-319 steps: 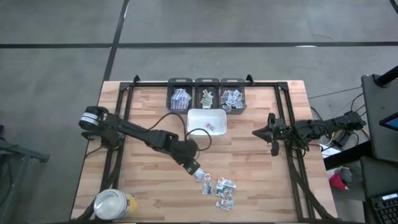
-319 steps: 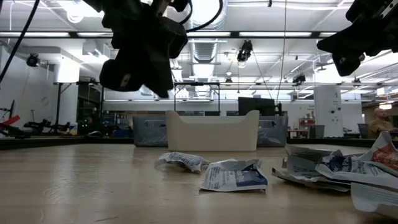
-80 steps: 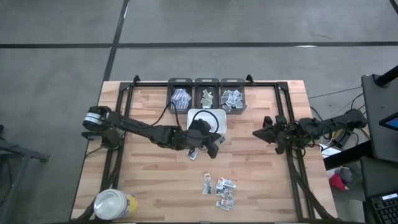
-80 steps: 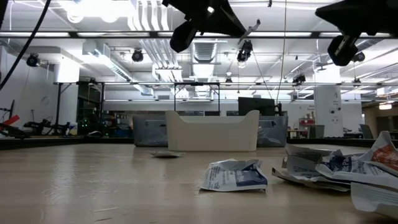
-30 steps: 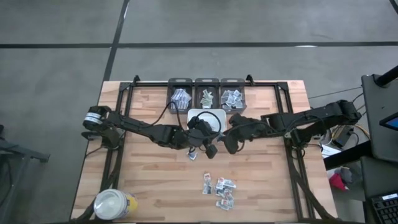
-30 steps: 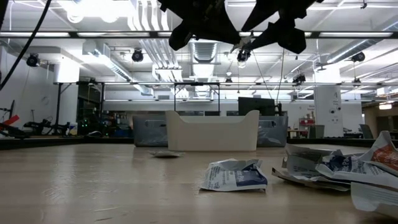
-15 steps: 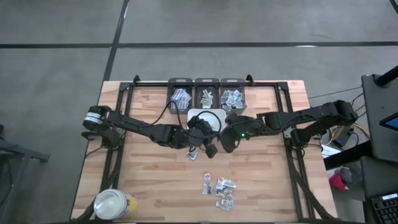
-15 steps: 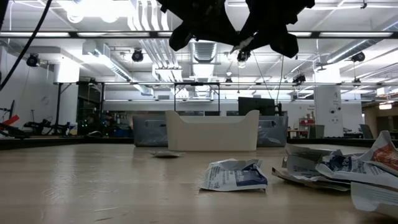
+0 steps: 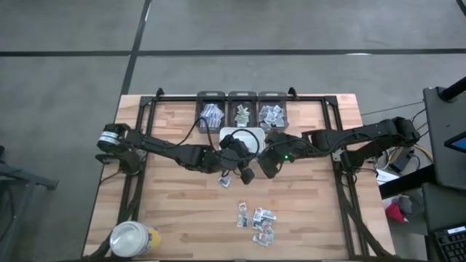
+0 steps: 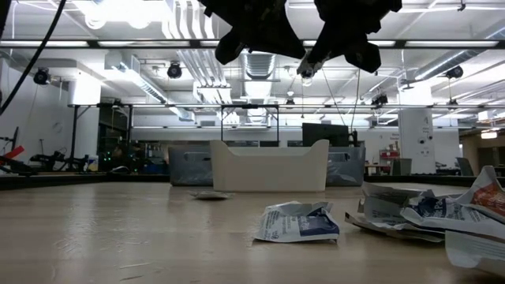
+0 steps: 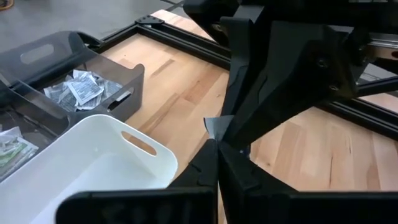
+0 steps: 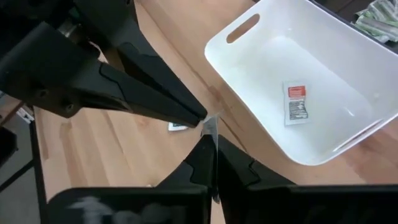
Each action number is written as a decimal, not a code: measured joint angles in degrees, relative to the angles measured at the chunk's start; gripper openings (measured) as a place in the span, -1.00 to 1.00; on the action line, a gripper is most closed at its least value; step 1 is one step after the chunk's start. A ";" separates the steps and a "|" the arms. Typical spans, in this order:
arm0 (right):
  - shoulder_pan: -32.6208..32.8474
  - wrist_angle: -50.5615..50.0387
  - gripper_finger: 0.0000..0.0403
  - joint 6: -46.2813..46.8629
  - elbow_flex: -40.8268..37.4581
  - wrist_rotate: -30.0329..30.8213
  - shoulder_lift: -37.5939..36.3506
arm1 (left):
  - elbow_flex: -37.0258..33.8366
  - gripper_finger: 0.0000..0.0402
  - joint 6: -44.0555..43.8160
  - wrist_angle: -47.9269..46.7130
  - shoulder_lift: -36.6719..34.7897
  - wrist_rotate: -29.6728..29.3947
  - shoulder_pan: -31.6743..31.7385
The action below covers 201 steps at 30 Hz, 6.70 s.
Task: Pick & Place First Aid Supplies
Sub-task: Put the white alcohol pad into the right black bin
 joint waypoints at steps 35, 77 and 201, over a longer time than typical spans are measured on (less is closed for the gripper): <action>-46.11 0.36 -0.96 -30.97 0.99 -18.30 7.81 | -21.41 -0.68 6.68 -0.80 -17.18 -2.26 8.98; -49.40 -16.90 -0.46 -40.96 16.76 -13.50 24.83 | -33.36 -0.68 13.58 9.87 -25.34 15.77 22.16; -29.46 0.91 -0.48 -22.97 -30.42 -13.47 -43.72 | -14.71 -0.69 -53.08 -24.51 6.32 29.13 3.39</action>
